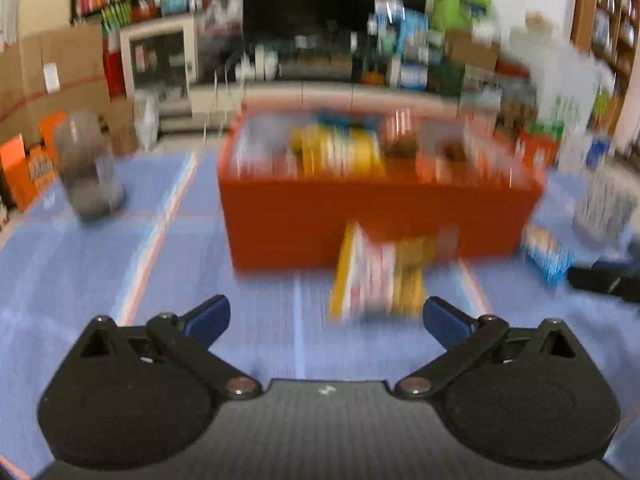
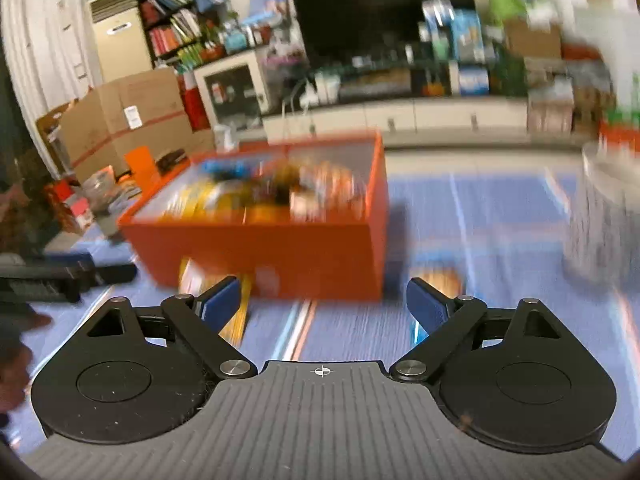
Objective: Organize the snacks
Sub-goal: 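Grasp the white-and-yellow snack packet with the left tool while the right tool grasps the blue cookie packet, then carry both packets over the orange box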
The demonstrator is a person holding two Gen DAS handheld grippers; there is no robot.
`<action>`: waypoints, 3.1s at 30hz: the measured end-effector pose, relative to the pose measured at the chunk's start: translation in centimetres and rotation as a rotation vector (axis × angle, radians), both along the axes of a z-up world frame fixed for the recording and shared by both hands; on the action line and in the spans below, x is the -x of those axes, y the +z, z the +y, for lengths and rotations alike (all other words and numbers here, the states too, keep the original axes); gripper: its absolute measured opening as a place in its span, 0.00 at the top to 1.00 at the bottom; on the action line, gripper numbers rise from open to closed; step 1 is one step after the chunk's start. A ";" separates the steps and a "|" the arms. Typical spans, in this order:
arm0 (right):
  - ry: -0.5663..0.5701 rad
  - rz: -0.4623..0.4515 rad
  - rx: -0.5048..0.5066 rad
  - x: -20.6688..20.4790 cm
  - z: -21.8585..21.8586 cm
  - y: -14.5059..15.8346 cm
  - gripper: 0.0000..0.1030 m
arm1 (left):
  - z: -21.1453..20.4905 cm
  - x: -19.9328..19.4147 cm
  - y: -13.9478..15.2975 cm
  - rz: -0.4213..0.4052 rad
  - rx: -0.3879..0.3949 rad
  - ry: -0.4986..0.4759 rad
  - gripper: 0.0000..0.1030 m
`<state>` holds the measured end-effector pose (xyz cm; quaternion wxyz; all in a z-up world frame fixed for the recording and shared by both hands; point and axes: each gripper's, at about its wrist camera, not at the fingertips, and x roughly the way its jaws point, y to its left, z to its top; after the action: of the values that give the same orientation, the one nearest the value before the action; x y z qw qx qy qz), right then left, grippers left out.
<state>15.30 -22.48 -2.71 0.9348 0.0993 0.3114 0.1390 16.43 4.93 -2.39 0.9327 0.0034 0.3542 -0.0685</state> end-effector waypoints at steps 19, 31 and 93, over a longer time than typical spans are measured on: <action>-0.020 0.048 -0.038 2.8 -3.2 -2.8 0.17 | -4.6 -8.0 -3.6 0.102 0.000 0.078 0.44; -0.022 0.059 -0.057 2.5 -3.2 -2.8 0.15 | 1.0 3.6 -2.8 0.204 -0.017 0.042 0.42; 0.144 -0.221 0.184 -2.7 4.7 7.0 0.66 | 5.4 -5.0 8.2 -0.076 0.206 0.088 0.41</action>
<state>18.03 -17.74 4.25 0.9561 -0.0253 0.2243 0.1867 21.42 10.36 5.78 0.9429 -0.1055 0.3095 -0.0636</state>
